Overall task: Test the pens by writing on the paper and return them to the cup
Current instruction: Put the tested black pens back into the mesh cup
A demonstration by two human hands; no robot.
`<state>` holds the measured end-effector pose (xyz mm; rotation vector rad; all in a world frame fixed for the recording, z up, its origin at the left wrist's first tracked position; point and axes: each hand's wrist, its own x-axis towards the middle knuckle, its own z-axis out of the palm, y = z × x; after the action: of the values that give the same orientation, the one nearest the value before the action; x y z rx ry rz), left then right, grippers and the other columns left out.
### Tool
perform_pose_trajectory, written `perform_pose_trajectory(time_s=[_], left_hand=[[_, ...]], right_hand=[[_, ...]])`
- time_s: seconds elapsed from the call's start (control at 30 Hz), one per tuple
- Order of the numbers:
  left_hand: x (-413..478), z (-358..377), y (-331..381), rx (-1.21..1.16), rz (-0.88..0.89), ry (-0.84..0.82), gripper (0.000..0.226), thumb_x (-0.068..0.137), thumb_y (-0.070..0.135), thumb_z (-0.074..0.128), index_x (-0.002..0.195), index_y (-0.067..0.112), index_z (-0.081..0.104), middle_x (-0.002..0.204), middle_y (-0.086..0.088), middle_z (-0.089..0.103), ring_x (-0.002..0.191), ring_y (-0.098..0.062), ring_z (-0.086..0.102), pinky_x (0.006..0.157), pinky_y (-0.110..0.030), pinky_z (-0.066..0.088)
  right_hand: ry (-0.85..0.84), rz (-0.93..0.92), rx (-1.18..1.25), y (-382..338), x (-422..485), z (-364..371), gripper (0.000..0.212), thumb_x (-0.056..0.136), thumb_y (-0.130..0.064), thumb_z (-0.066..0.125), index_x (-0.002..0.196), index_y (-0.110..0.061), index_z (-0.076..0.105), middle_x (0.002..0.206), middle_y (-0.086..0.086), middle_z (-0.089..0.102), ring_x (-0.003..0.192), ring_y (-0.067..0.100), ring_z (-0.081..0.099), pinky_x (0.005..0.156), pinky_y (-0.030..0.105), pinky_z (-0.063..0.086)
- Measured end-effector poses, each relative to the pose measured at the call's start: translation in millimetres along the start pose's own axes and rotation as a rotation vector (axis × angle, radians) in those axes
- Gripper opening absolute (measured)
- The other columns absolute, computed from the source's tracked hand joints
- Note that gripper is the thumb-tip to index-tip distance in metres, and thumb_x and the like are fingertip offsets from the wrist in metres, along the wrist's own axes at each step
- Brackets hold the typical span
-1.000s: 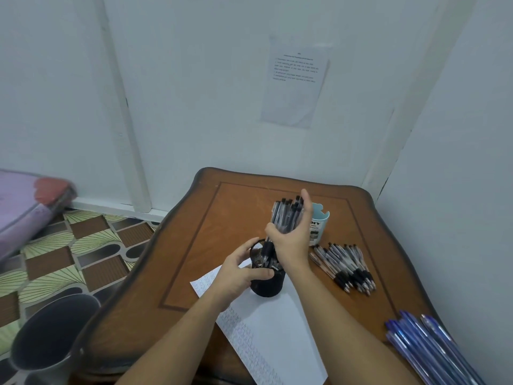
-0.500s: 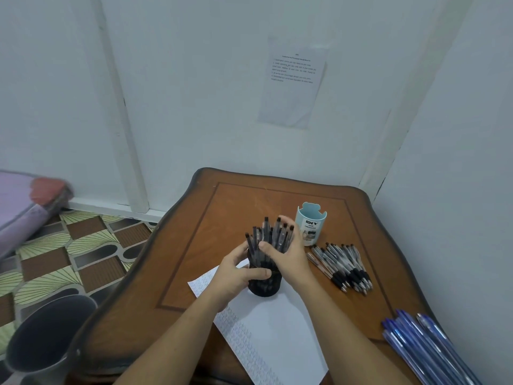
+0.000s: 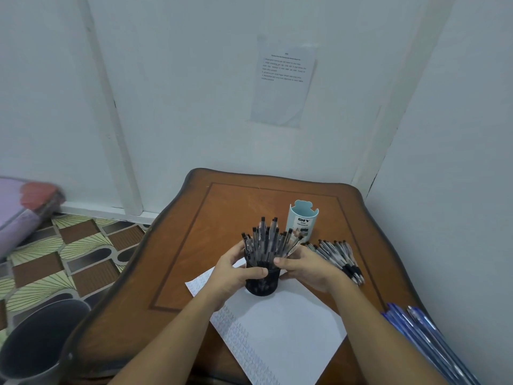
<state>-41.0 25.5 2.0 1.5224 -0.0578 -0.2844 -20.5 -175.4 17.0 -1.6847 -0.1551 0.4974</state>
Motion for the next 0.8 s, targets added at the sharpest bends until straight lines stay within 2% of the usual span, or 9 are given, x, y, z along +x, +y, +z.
perform_pose_trajectory(time_s=[0.1, 0.17, 0.23, 0.37, 0.47, 0.53, 0.6, 0.67, 0.8], left_hand=[[2, 7, -2, -0.018, 0.004, -0.035, 0.066, 0.067, 0.014, 0.085, 0.122, 0.041, 0.059, 0.126, 0.013, 0.061, 0.119, -0.02, 0.056, 0.101, -0.05, 0.047], [2, 13, -3, -0.042, 0.001, -0.061, 0.065, 0.068, 0.011, 0.084, 0.12, 0.041, 0.06, 0.124, 0.015, 0.062, 0.117, -0.019, 0.058, 0.091, -0.041, 0.053], [1, 18, -1, -0.065, -0.003, -0.075, 0.062, 0.072, 0.006, 0.082, 0.118, 0.042, 0.061, 0.122, 0.016, 0.062, 0.114, -0.017, 0.059, 0.08, -0.031, 0.053], [1, 24, -1, -0.067, 0.003, -0.093, 0.063, 0.072, 0.005, 0.081, 0.119, 0.041, 0.061, 0.12, 0.016, 0.064, 0.11, -0.017, 0.062, 0.074, -0.026, 0.053], [1, 24, 0, -0.071, -0.002, -0.104, 0.06, 0.073, 0.002, 0.079, 0.117, 0.039, 0.063, 0.116, 0.017, 0.066, 0.109, -0.017, 0.064, 0.076, -0.028, 0.053], [1, 23, 0, -0.059, -0.005, -0.104, 0.057, 0.069, 0.007, 0.082, 0.115, 0.038, 0.065, 0.116, 0.017, 0.066, 0.112, -0.02, 0.062, 0.077, -0.03, 0.052], [2, 22, -1, -0.058, -0.014, -0.101, 0.06, 0.064, 0.013, 0.084, 0.115, 0.037, 0.065, 0.119, 0.015, 0.065, 0.114, -0.021, 0.061, 0.076, -0.031, 0.052], [2, 22, -2, -0.072, -0.019, -0.101, 0.062, 0.065, 0.012, 0.085, 0.117, 0.037, 0.063, 0.121, 0.013, 0.064, 0.114, -0.022, 0.06, 0.074, -0.03, 0.053], [3, 22, -2, -0.074, -0.019, -0.105, 0.063, 0.066, 0.013, 0.086, 0.118, 0.039, 0.063, 0.121, 0.013, 0.064, 0.114, -0.022, 0.061, 0.077, -0.032, 0.054]], right_hand=[[0.04, -0.053, -0.039, 1, -10, -3, 0.051, 0.093, -0.016, 0.065, 0.137, -0.032, 0.045, 0.123, -0.002, 0.069, 0.112, 0.018, 0.067, 0.088, 0.038, 0.058], [0.136, -0.118, -0.034, -3, -16, -5, 0.066, 0.093, -0.022, 0.064, 0.139, -0.053, 0.028, 0.12, -0.018, 0.063, 0.106, 0.003, 0.065, 0.079, 0.02, 0.056], [0.234, -0.209, -0.039, -9, -17, -7, 0.071, 0.094, -0.03, 0.062, 0.139, -0.061, 0.017, 0.121, -0.025, 0.051, 0.105, -0.012, 0.054, 0.078, 0.009, 0.048], [0.201, -0.22, -0.327, -21, -12, -5, 0.056, 0.095, -0.04, 0.061, 0.14, -0.056, 0.032, 0.137, -0.021, 0.048, 0.129, 0.007, 0.046, 0.101, 0.028, 0.045], [0.151, -0.157, -0.414, -25, -11, -4, 0.057, 0.091, -0.029, 0.069, 0.135, -0.048, 0.039, 0.122, -0.019, 0.059, 0.118, 0.01, 0.058, 0.101, 0.037, 0.049], [0.091, -0.147, -0.48, -33, -11, -5, 0.059, 0.084, -0.025, 0.076, 0.133, -0.041, 0.045, 0.12, -0.015, 0.062, 0.112, 0.007, 0.059, 0.097, 0.034, 0.05], [0.075, -0.181, -0.351, -39, -11, -5, 0.053, 0.084, -0.02, 0.077, 0.129, -0.037, 0.054, 0.122, -0.014, 0.061, 0.114, 0.005, 0.057, 0.093, 0.029, 0.049], [0.117, -0.215, -0.186, -40, -10, -4, 0.057, 0.087, -0.019, 0.074, 0.131, -0.045, 0.05, 0.127, -0.013, 0.059, 0.117, 0.004, 0.056, 0.094, 0.027, 0.049], [0.22, -0.253, -0.295, -34, -5, 1, 0.051, 0.092, -0.022, 0.068, 0.125, -0.055, 0.051, 0.134, -0.013, 0.055, 0.123, 0.007, 0.051, 0.099, 0.033, 0.048]])
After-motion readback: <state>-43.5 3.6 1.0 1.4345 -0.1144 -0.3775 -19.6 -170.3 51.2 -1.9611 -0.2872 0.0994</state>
